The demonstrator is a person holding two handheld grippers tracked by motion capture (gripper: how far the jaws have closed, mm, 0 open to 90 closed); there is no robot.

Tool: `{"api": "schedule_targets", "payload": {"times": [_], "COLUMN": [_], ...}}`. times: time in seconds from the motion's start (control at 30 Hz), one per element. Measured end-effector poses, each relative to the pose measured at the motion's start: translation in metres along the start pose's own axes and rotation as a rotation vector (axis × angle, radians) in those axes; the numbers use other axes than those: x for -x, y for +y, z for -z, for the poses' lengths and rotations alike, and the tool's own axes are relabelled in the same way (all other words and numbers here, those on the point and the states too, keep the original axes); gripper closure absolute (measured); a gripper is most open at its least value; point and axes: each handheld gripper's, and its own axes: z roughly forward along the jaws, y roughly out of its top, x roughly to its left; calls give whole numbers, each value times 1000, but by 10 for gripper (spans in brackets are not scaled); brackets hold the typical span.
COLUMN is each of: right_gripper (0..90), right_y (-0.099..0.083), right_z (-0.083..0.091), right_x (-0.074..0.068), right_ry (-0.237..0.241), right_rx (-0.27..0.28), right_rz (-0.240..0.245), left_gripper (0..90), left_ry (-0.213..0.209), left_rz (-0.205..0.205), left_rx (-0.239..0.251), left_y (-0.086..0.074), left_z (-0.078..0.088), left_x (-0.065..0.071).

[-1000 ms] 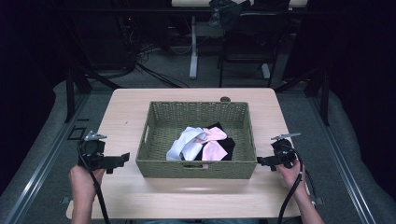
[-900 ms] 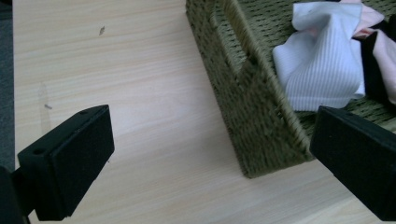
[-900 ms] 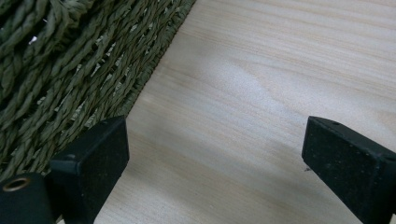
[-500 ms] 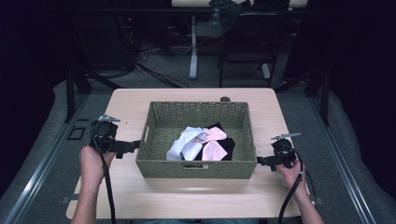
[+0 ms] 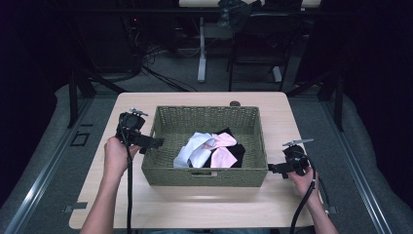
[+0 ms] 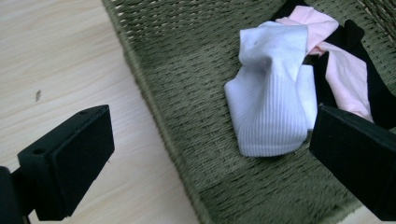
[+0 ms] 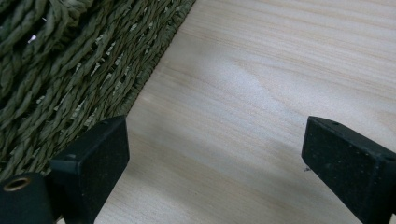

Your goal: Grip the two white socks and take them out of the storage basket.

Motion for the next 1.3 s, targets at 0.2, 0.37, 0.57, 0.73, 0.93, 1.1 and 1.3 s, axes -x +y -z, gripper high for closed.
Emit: {"api": "schedule_targets", "payload": {"times": [0.2, 0.37, 0.57, 0.73, 0.93, 1.1, 1.3], "right_gripper": [72, 73, 73, 73, 73, 73, 73], "right_y": [0, 0, 0, 0, 0, 0, 0], "right_z": [1, 1, 1, 1, 1, 1, 1], "right_x": [1, 1, 2, 2, 2, 2, 3], "right_ry": [-2, -1, 1, 1, 1, 1, 3], "right_rx": [-1, 6, 4, 3, 3, 3, 4], "right_rz": [-1, -8, -7, -7, -7, -6, -7], "left_gripper": [12, 46, 159, 216, 250, 318, 379], "left_ry": [-20, -35, -65, -84, -106, -125, -150], "left_rz": [-32, -51, -80, -88, -99, -104, -109], "left_rx": [-21, -39, -80, -100, -141, -169, -212], "left_y": [15, 27, 36, 40, 44, 48, 51], "left_z": [-16, -29, -48, -58, -72, -85, -98], "left_x": [8, 16, 26, 29, 35, 39, 44]}}
